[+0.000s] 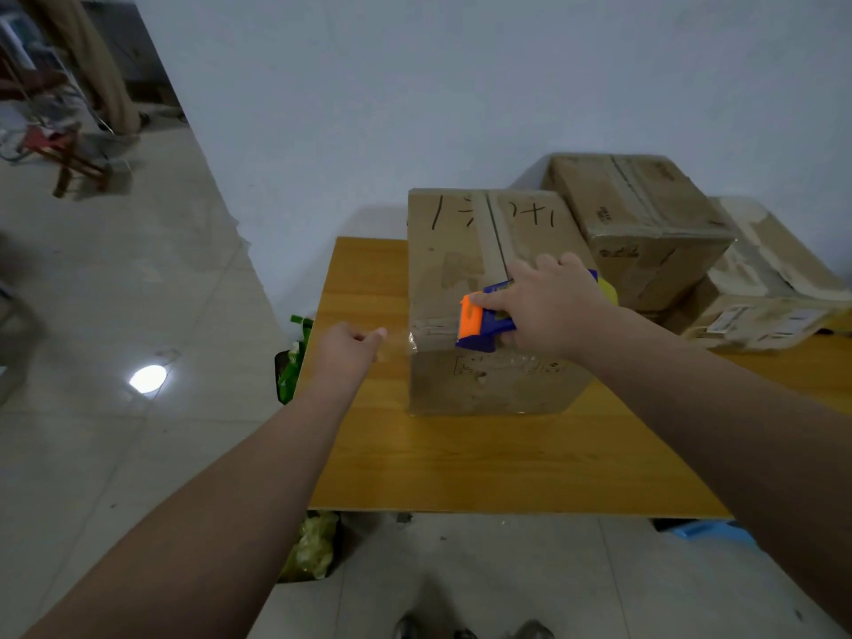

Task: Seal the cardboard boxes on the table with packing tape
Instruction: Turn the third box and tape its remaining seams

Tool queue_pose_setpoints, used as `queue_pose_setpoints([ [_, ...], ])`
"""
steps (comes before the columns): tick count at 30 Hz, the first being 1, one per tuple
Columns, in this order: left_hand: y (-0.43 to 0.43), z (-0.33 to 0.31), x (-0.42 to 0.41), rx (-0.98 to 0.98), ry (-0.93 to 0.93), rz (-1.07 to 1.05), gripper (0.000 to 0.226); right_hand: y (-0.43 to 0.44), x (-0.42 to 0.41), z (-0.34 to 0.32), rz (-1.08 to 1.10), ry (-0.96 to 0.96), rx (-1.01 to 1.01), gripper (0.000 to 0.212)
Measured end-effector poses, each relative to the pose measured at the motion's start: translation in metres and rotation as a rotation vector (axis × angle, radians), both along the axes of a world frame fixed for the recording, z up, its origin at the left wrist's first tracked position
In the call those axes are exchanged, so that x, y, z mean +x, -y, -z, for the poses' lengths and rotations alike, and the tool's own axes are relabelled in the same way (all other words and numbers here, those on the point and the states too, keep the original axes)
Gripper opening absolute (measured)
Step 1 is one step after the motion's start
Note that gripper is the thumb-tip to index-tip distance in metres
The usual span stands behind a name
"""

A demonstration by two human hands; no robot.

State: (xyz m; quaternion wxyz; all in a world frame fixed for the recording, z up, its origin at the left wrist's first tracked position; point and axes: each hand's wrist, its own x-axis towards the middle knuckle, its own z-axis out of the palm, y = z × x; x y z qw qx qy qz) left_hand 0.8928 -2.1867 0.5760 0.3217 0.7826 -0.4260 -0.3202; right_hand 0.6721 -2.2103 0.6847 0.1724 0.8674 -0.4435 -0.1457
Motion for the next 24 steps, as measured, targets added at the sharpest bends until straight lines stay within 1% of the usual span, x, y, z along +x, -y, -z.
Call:
queue_pose_setpoints([
  [2, 0.002, 0.005, -0.006, 0.066, -0.042, 0.017, 0.038, 0.0, 0.001, 0.0, 0.001, -0.012, 0.002, 0.056],
  [5, 0.003, 0.012, -0.019, 0.146, -0.203, 0.0, 0.039, -0.001, 0.001, 0.002, 0.008, -0.016, -0.009, 0.056],
  [9, 0.004, 0.019, -0.022, 0.314, -0.377, -0.024, 0.045, 0.0, 0.002, 0.003, 0.016, -0.022, -0.009, 0.055],
  [14, 0.005, 0.018, -0.023, 0.422, -0.503, -0.018, 0.046, 0.001, 0.006, 0.001, 0.028, -0.032, 0.007, 0.055],
  [16, -0.002, 0.017, -0.024, 0.483, -0.51, -0.019, 0.049, 0.0, 0.006, 0.001, 0.034, -0.034, 0.012, 0.055],
  [17, -0.006, 0.018, -0.024, 0.487, -0.482, -0.018, 0.048, -0.001, 0.006, 0.001, 0.035, -0.034, 0.008, 0.055],
  [18, -0.01, 0.019, -0.024, 0.459, -0.437, -0.024, 0.046, -0.001, 0.005, 0.001, 0.034, -0.035, 0.002, 0.055],
  [19, -0.012, 0.023, -0.024, 0.375, -0.378, -0.053, 0.046, -0.002, 0.005, 0.001, 0.034, -0.035, -0.003, 0.056],
  [20, -0.012, 0.025, -0.024, 0.259, -0.307, -0.088, 0.046, -0.002, 0.005, 0.001, 0.036, -0.032, -0.005, 0.056],
  [21, -0.012, 0.024, -0.025, 0.123, -0.289, -0.117, 0.047, -0.002, 0.005, 0.002, 0.038, -0.027, -0.005, 0.057],
  [22, -0.013, 0.02, -0.028, 0.0, -0.339, -0.126, 0.048, -0.002, 0.005, 0.002, 0.038, -0.023, -0.004, 0.058],
  [23, -0.012, 0.018, -0.032, -0.087, -0.468, -0.091, 0.051, -0.003, 0.005, 0.003, 0.038, -0.02, -0.005, 0.058],
  [24, -0.015, 0.013, -0.038, -0.13, -0.634, -0.042, 0.055, -0.003, 0.005, 0.003, 0.038, -0.018, -0.01, 0.058],
])
